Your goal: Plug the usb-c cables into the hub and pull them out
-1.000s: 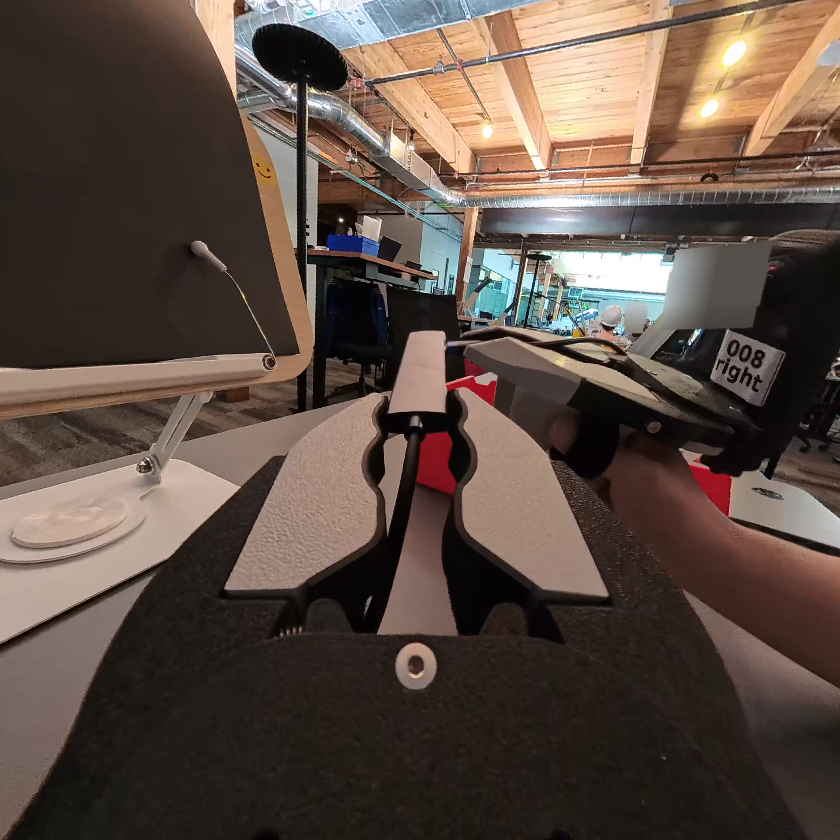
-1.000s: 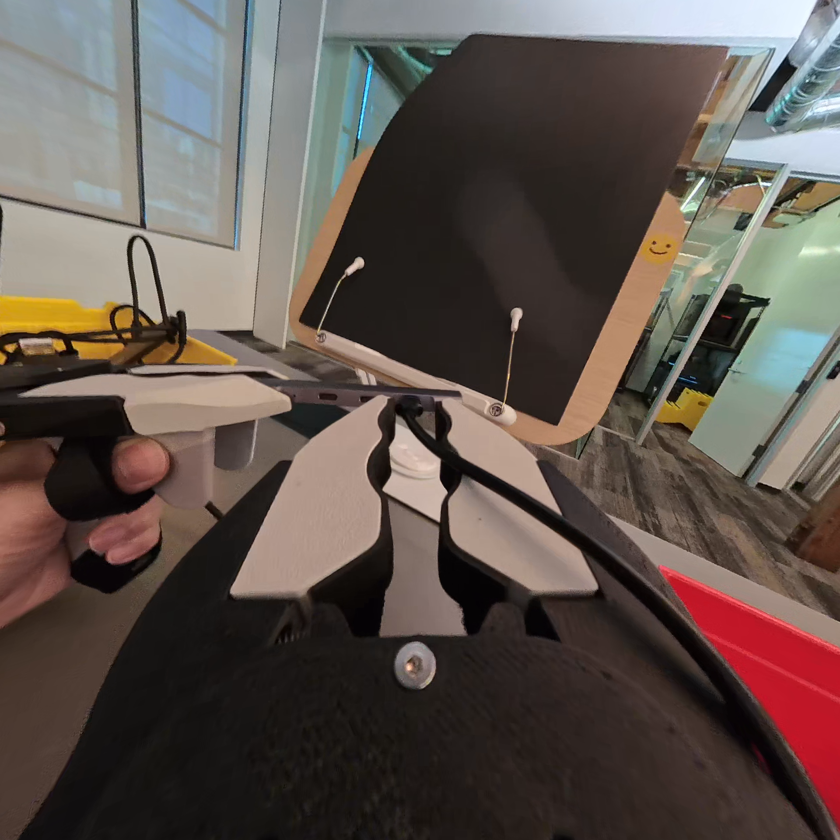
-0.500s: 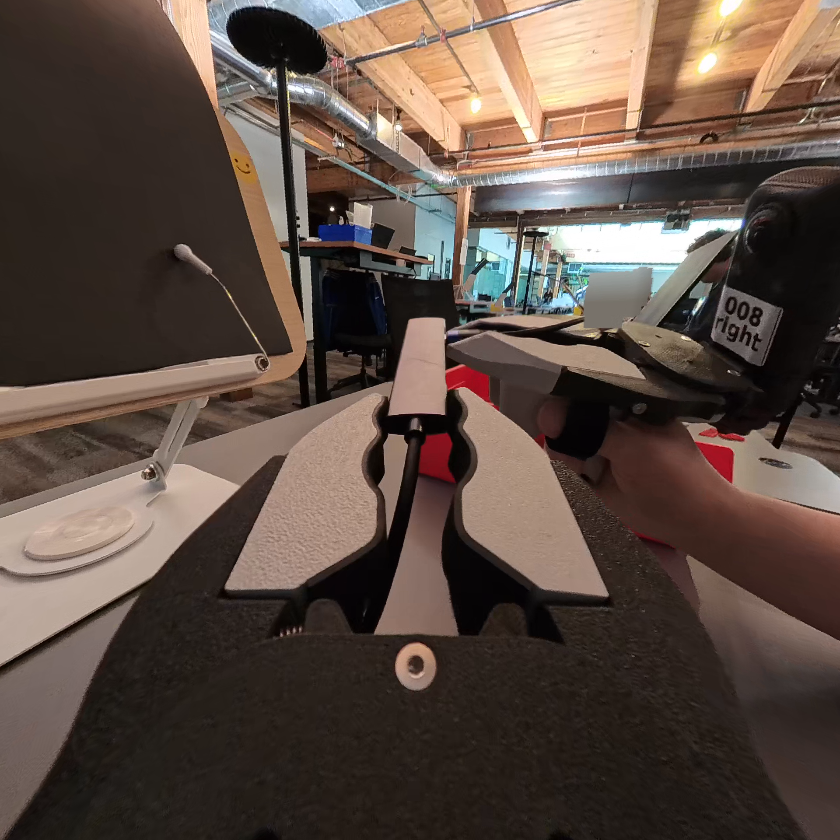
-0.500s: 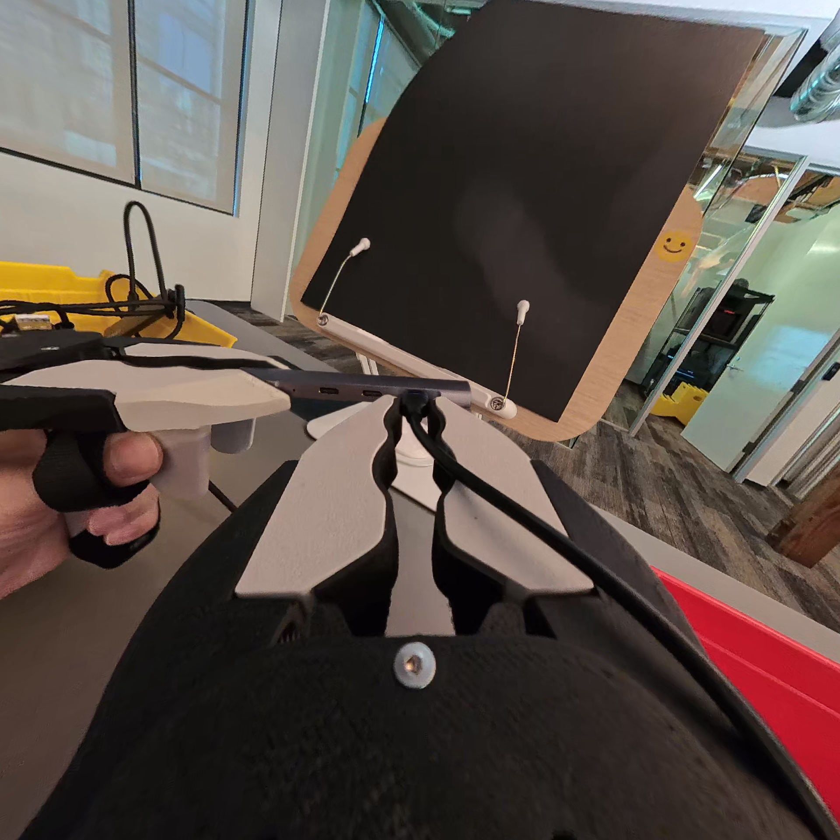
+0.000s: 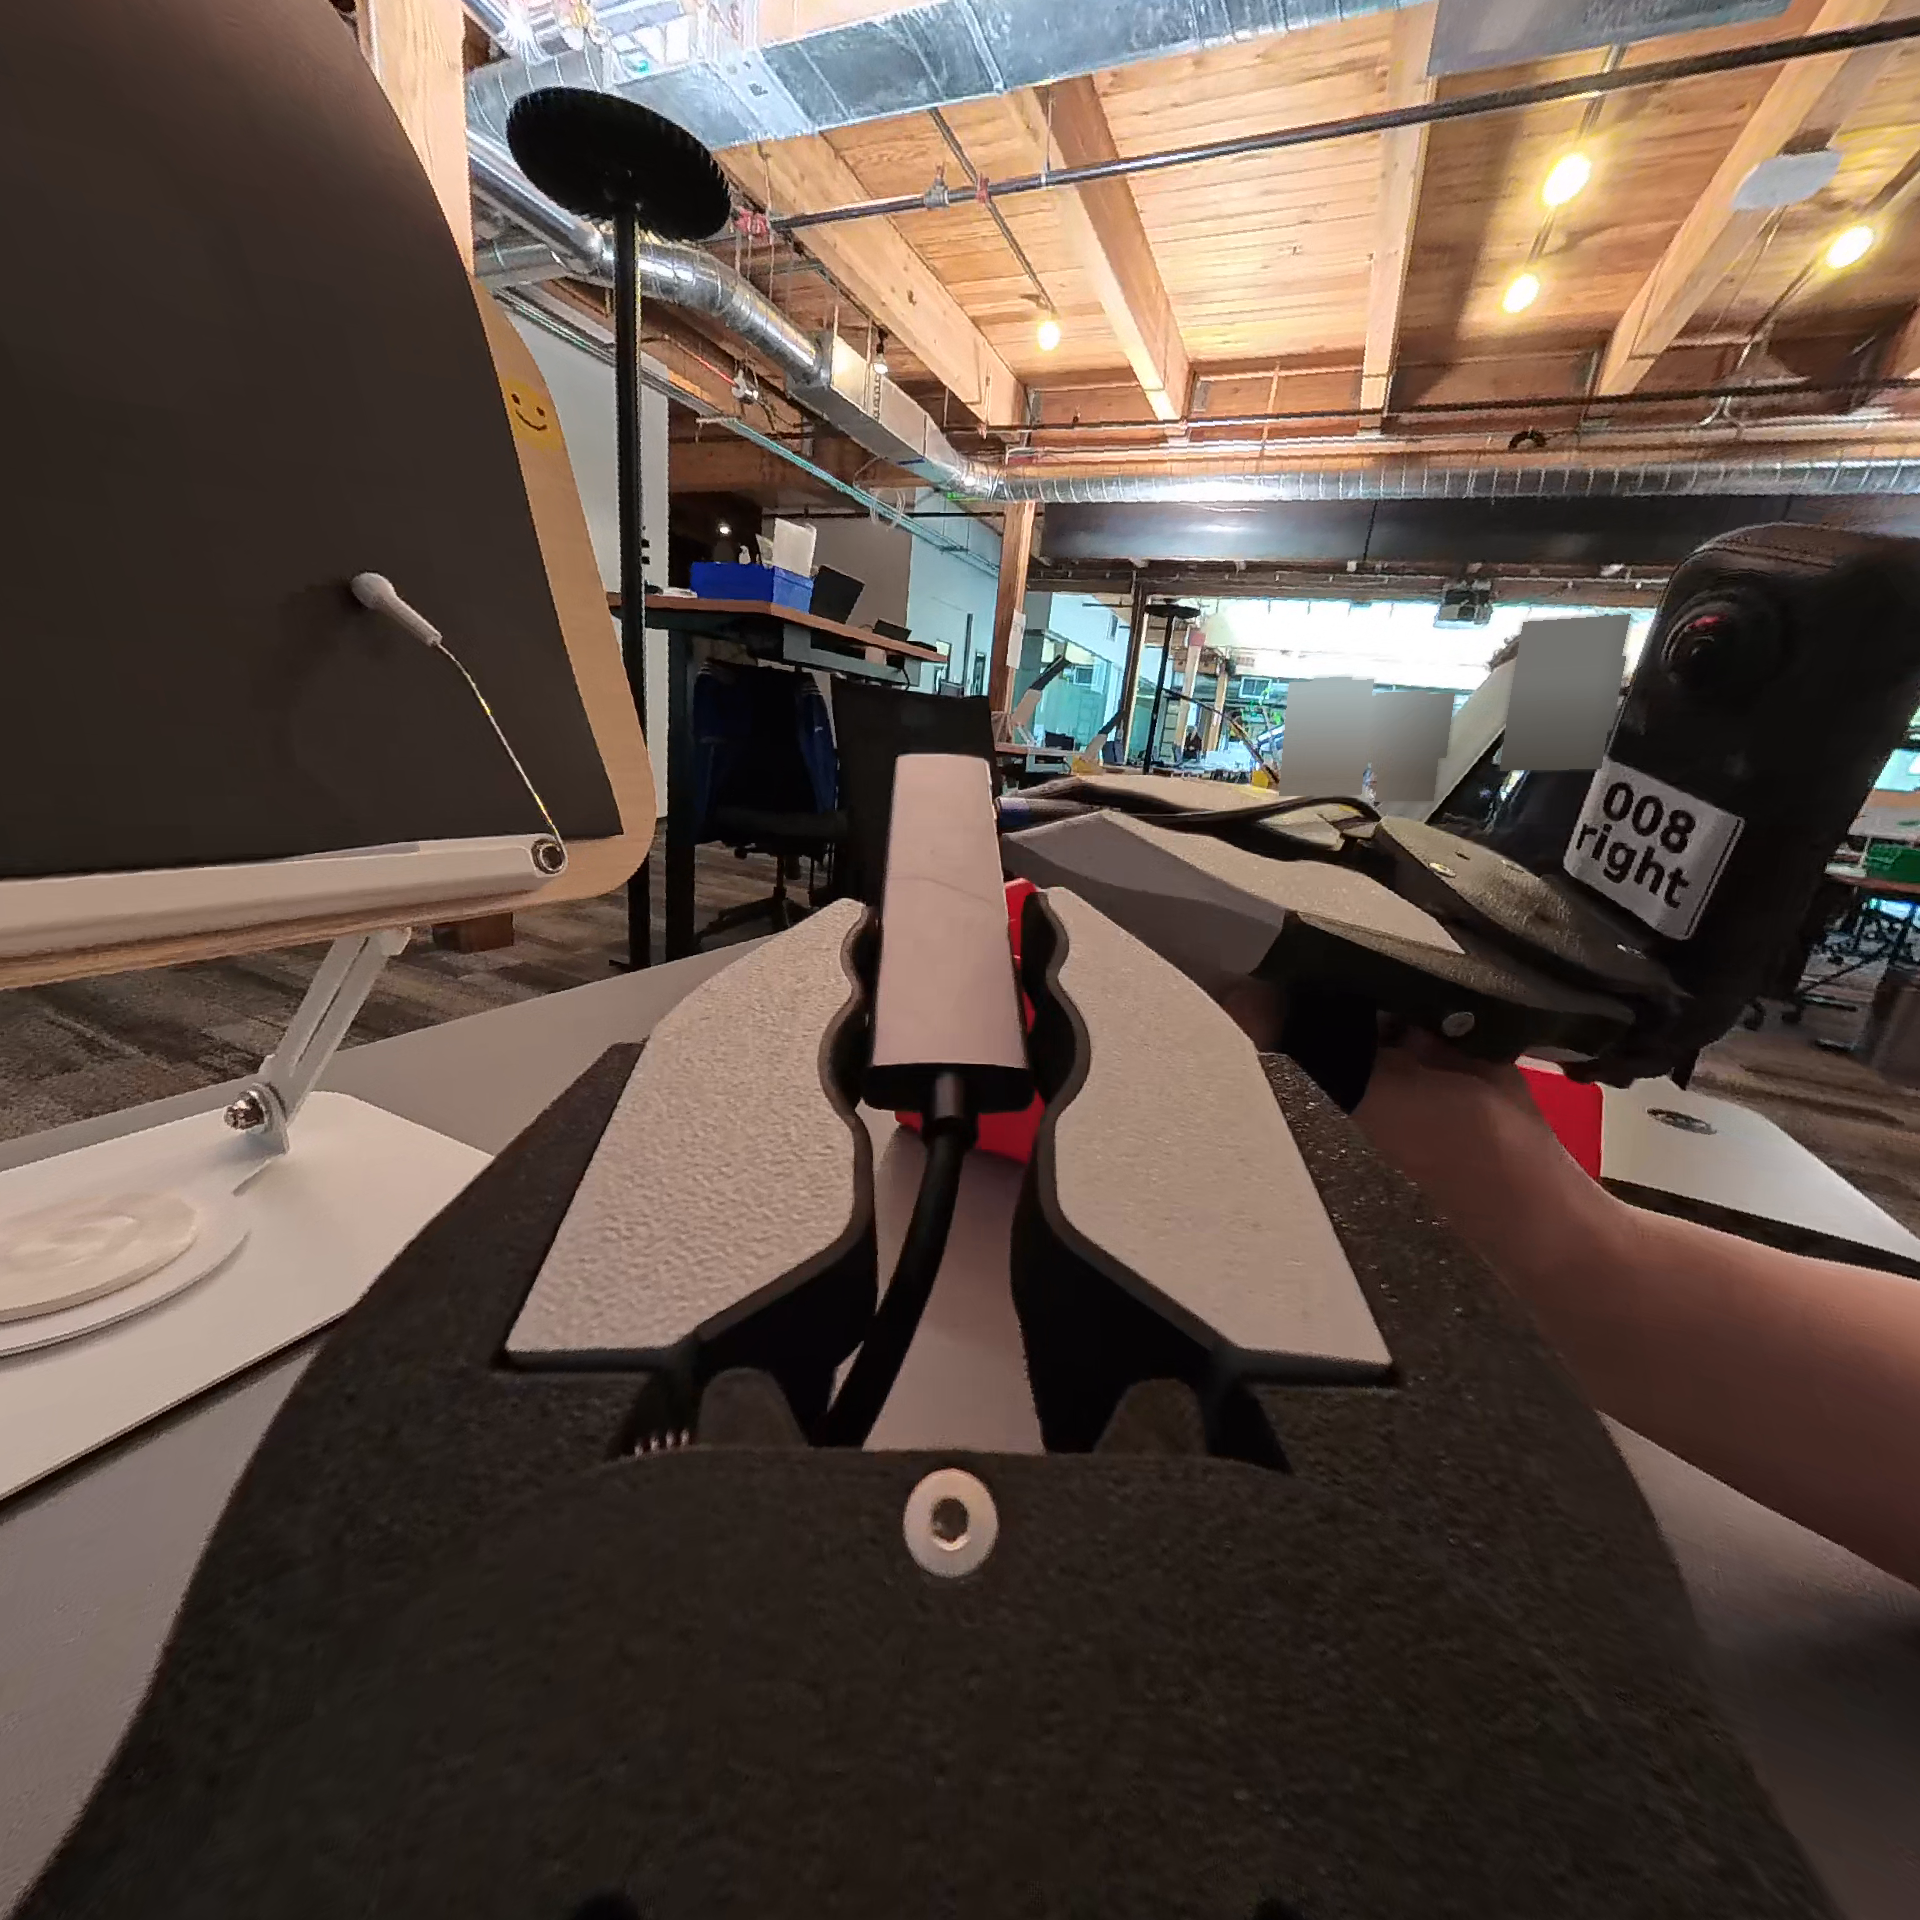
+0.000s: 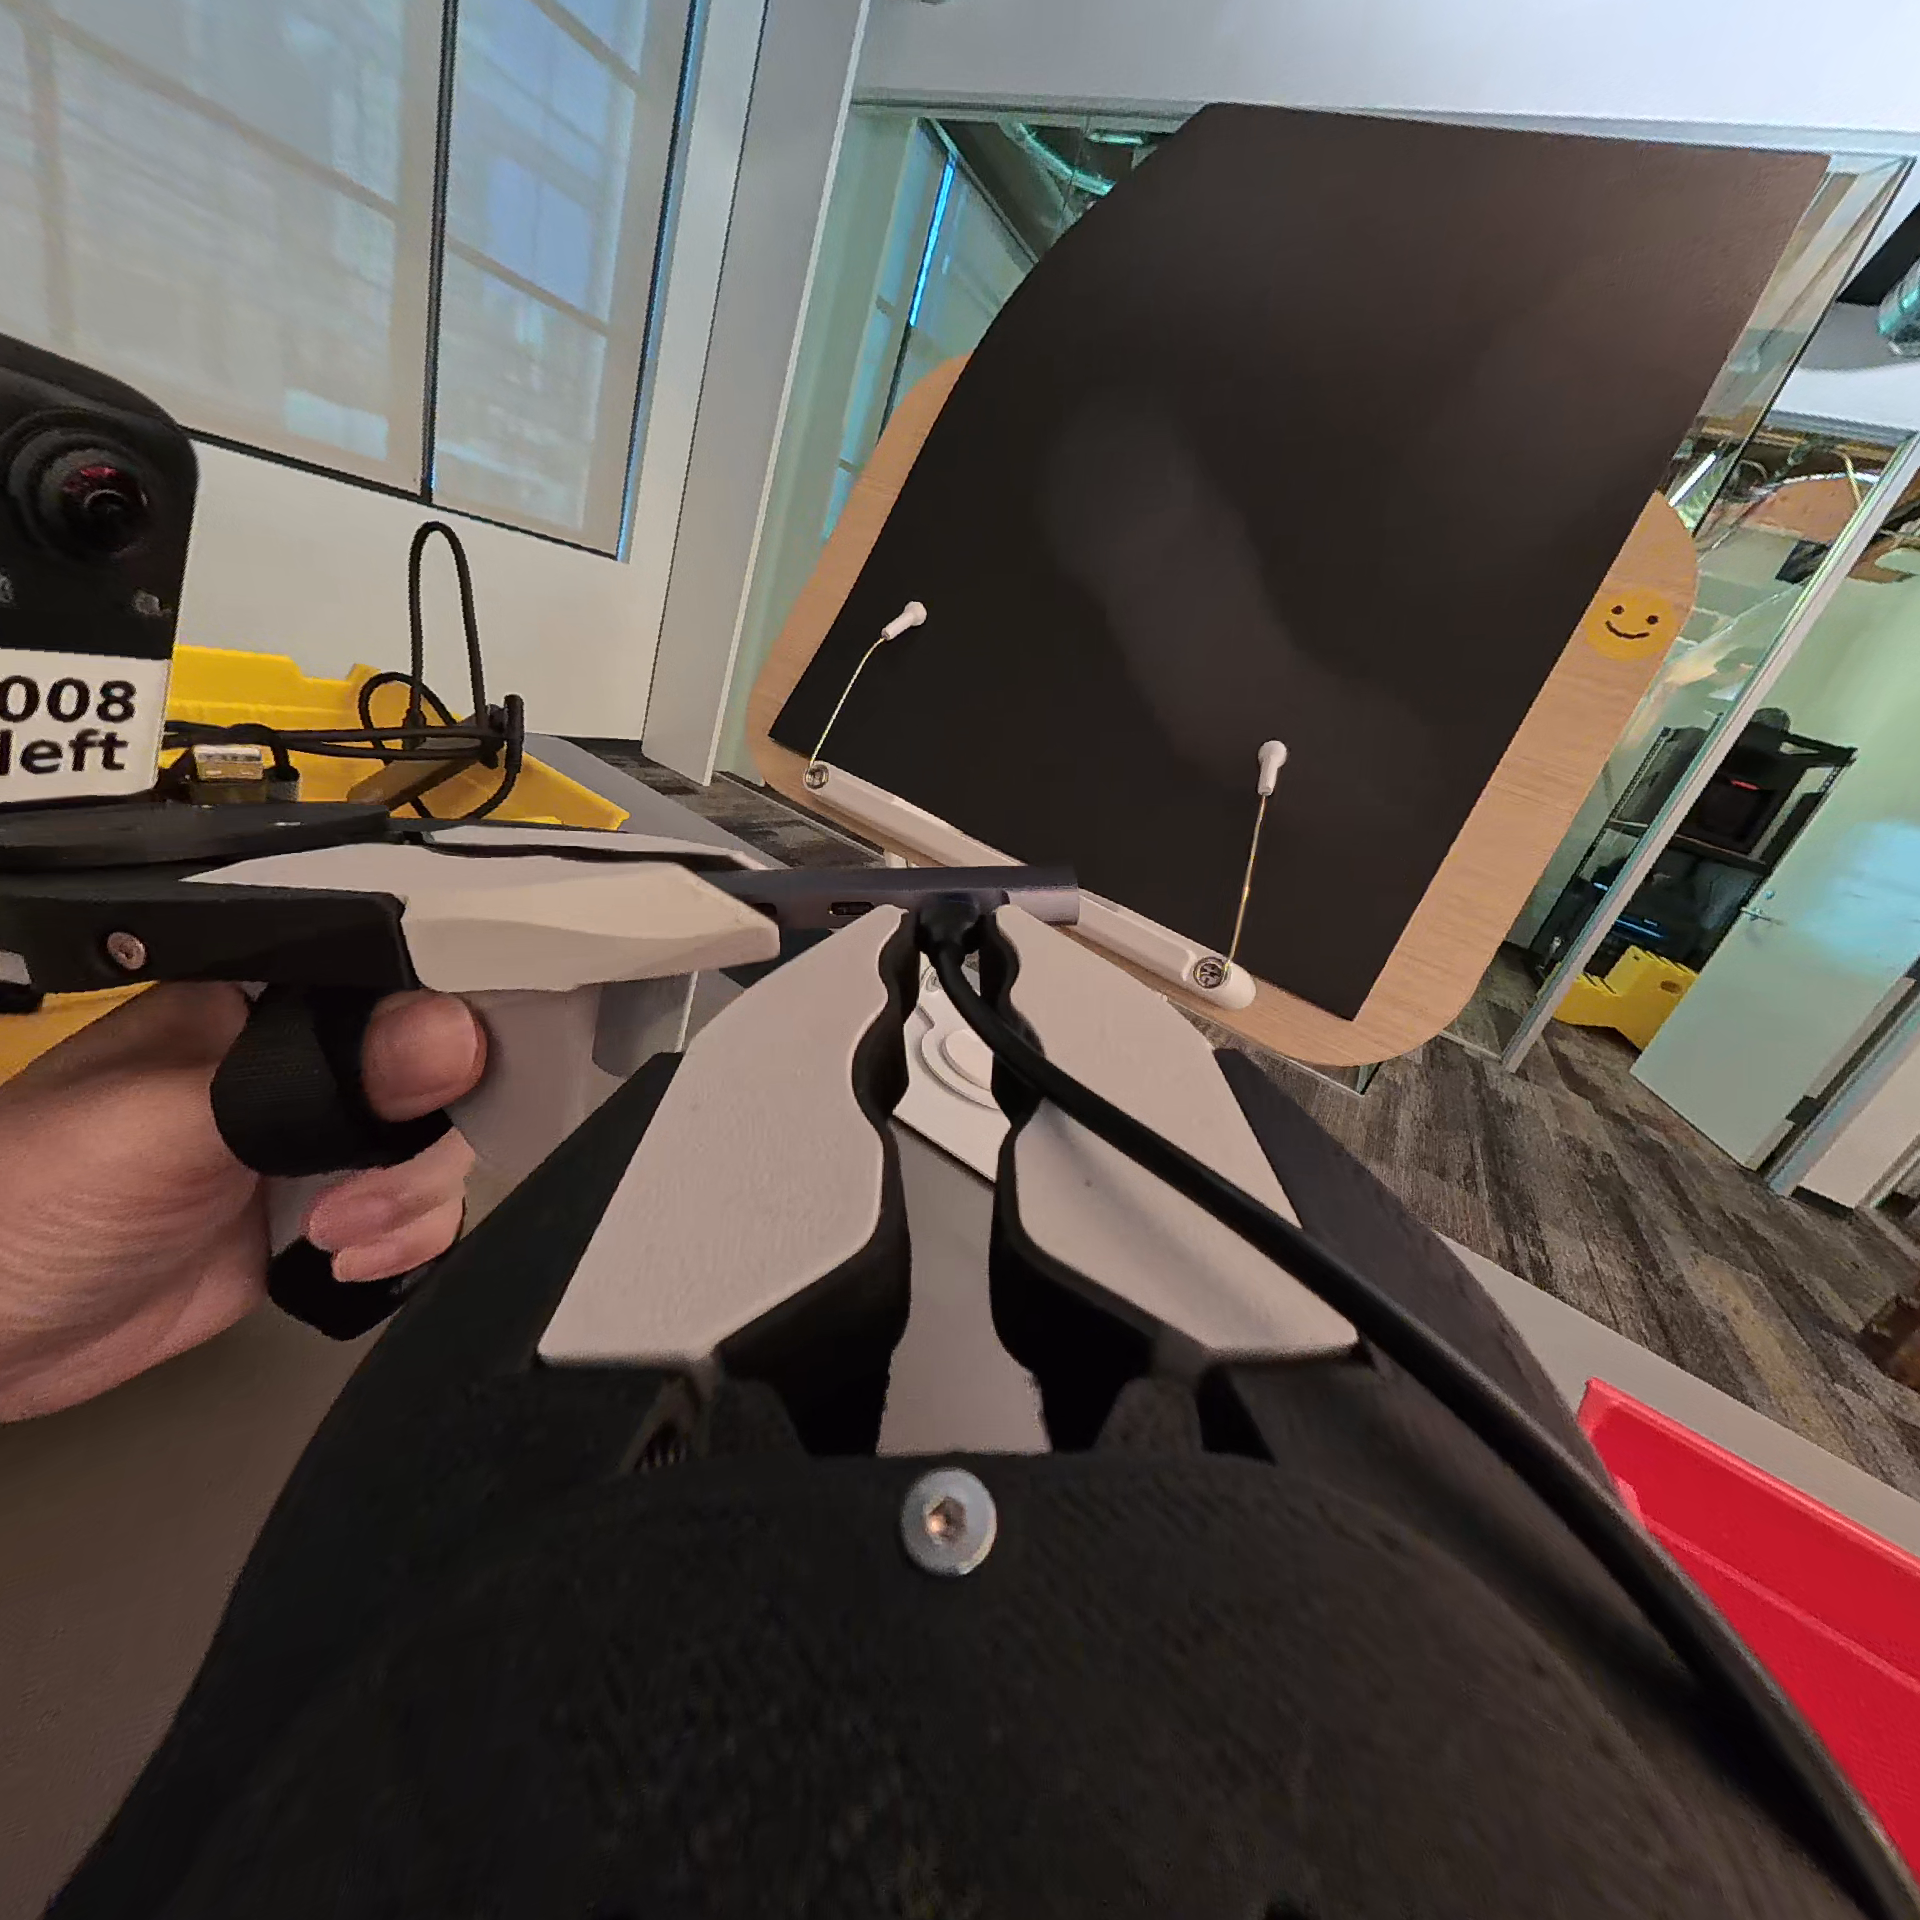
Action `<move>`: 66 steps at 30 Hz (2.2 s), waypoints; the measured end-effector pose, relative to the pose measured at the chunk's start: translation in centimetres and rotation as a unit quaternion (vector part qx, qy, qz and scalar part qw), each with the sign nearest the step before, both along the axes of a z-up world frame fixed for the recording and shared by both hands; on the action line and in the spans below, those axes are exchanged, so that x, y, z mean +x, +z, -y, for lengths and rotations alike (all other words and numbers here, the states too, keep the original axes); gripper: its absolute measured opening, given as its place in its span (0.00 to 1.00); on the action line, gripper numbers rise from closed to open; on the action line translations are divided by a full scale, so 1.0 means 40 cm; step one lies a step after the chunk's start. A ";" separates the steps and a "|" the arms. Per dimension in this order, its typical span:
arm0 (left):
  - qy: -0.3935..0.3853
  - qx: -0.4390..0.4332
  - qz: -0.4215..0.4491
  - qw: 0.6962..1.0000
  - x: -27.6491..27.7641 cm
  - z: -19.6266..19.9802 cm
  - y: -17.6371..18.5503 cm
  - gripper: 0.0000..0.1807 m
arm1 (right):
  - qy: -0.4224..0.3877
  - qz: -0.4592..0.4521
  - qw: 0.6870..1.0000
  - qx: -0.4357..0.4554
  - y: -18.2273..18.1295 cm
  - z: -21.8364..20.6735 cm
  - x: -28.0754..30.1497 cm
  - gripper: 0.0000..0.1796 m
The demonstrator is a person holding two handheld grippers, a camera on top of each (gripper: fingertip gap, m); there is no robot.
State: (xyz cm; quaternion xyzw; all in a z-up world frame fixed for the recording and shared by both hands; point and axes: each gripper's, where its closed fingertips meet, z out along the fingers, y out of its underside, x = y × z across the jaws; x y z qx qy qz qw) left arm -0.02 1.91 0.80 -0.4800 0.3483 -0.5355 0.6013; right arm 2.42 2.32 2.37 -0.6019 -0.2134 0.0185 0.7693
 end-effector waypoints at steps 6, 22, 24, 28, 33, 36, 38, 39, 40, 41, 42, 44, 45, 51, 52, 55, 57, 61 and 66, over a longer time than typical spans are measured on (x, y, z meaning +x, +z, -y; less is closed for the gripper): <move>-0.002 -0.001 -0.005 1.000 -0.001 0.001 0.001 0.14 | 0.001 -0.001 1.000 0.006 0.005 0.002 -0.003 0.07; 0.051 -0.016 -0.038 0.998 0.031 -0.017 -0.032 0.15 | -0.051 -0.024 0.998 -0.009 -0.041 -0.004 0.042 0.06; 0.052 -0.022 -0.046 0.997 0.043 -0.017 -0.041 0.15 | -0.060 -0.042 0.997 -0.007 -0.049 -0.003 0.055 0.06; 0.048 -0.029 -0.059 0.997 0.064 -0.012 -0.054 0.15 | -0.091 -0.068 0.994 0.002 -0.063 0.007 0.077 0.07; 0.028 -0.012 -0.089 0.996 0.070 0.000 -0.065 0.15 | -0.100 -0.062 0.993 -0.002 -0.075 0.023 0.079 0.07; 0.021 0.001 -0.102 0.995 0.072 0.010 -0.064 0.15 | -0.097 -0.059 0.994 -0.002 -0.073 0.036 0.084 0.06; 0.019 0.001 -0.106 0.994 0.080 0.017 -0.065 0.15 | -0.101 -0.057 0.993 -0.005 -0.075 0.042 0.092 0.07; 0.019 0.001 -0.106 0.994 0.083 0.019 -0.065 0.15 | -0.107 -0.047 0.993 -0.005 -0.076 0.044 0.094 0.07; 0.020 0.001 -0.108 0.994 0.085 0.021 -0.066 0.15 | -0.115 -0.034 0.993 -0.007 -0.078 0.044 0.096 0.07; 0.020 -0.002 -0.110 0.994 0.086 0.022 -0.066 0.15 | -0.125 -0.025 0.992 -0.003 -0.078 0.047 0.098 0.06; 0.022 -0.006 -0.110 0.994 0.086 0.023 -0.065 0.15 | -0.136 -0.015 0.991 -0.003 -0.079 0.048 0.098 0.07; 0.022 -0.008 -0.104 0.994 0.082 0.030 -0.056 0.15 | -0.136 -0.034 0.990 0.002 -0.070 0.057 0.091 0.07; 0.022 -0.005 -0.106 0.994 0.079 0.033 -0.056 0.15 | -0.130 -0.041 0.991 -0.003 -0.073 0.058 0.089 0.07; 0.011 0.008 -0.105 0.994 0.087 0.052 -0.048 0.15 | -0.070 -0.081 0.994 -0.004 -0.062 0.079 0.095 0.06; 0.008 0.008 -0.103 0.995 0.088 0.054 -0.049 0.15 | -0.059 -0.082 0.995 -0.010 -0.065 0.081 0.096 0.06; -0.001 0.008 -0.106 0.994 0.097 0.062 -0.054 0.15 | -0.063 -0.067 0.996 -0.016 -0.073 0.088 0.106 0.06; 0.062 -0.012 -0.114 0.992 0.085 0.022 -0.064 0.15 | -0.060 -0.056 0.997 0.012 -0.057 0.104 0.098 0.06; 0.077 -0.076 0.011 0.994 -0.036 -0.046 -0.004 0.14 | -0.093 -0.054 0.994 0.024 -0.044 0.123 0.129 0.07; 0.066 -0.012 -0.063 0.996 0.022 0.000 -0.017 0.14 | -0.058 -0.059 0.997 0.008 -0.036 0.114 0.102 0.06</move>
